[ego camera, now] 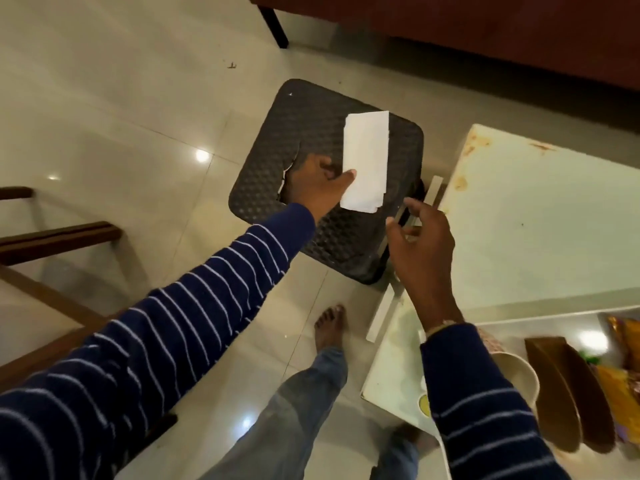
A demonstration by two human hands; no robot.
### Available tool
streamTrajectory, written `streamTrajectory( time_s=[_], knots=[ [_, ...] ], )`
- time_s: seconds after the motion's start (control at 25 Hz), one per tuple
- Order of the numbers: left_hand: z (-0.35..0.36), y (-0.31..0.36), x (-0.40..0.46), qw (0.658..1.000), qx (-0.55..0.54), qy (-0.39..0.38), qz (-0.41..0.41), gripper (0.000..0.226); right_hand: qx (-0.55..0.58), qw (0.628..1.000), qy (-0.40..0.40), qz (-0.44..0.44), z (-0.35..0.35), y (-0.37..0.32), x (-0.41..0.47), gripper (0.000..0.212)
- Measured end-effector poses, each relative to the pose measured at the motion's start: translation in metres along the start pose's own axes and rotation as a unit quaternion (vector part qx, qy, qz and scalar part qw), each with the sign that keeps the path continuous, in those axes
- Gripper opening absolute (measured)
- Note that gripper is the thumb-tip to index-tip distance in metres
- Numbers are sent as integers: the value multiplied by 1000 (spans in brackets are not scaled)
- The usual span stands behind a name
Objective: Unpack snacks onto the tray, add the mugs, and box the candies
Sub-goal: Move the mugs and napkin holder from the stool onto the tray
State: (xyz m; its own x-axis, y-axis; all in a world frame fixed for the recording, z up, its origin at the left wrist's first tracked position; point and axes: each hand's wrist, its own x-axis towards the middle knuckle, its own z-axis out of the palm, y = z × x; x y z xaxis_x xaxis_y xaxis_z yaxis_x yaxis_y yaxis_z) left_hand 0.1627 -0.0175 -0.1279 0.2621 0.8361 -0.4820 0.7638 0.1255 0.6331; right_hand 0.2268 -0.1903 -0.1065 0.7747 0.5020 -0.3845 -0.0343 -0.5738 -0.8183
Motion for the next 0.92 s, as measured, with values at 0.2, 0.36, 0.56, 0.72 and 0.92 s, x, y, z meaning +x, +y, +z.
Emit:
streamTrajectory(
  time_s=[0.2,0.36,0.56,0.72,0.92],
  knots=[
    [18,0,8,1000,-5,-17,17,40,-75,994,-75,24,38,-8,35,57],
    [7,-5,10,964,-201,-157,-78,23,-8,996,-23,82,42,-15,42,53],
    [-6,-10,-5,854,-355,-349,-150,38,206,963,-29,174,12,-31,35,39],
    [3,6,-38,845,-346,-391,-112,40,47,998,17,25,-17,-33,15,26],
    [22,42,-94,827,-387,-392,-109,44,-88,991,51,-87,-62,-22,-19,27]
  ],
)
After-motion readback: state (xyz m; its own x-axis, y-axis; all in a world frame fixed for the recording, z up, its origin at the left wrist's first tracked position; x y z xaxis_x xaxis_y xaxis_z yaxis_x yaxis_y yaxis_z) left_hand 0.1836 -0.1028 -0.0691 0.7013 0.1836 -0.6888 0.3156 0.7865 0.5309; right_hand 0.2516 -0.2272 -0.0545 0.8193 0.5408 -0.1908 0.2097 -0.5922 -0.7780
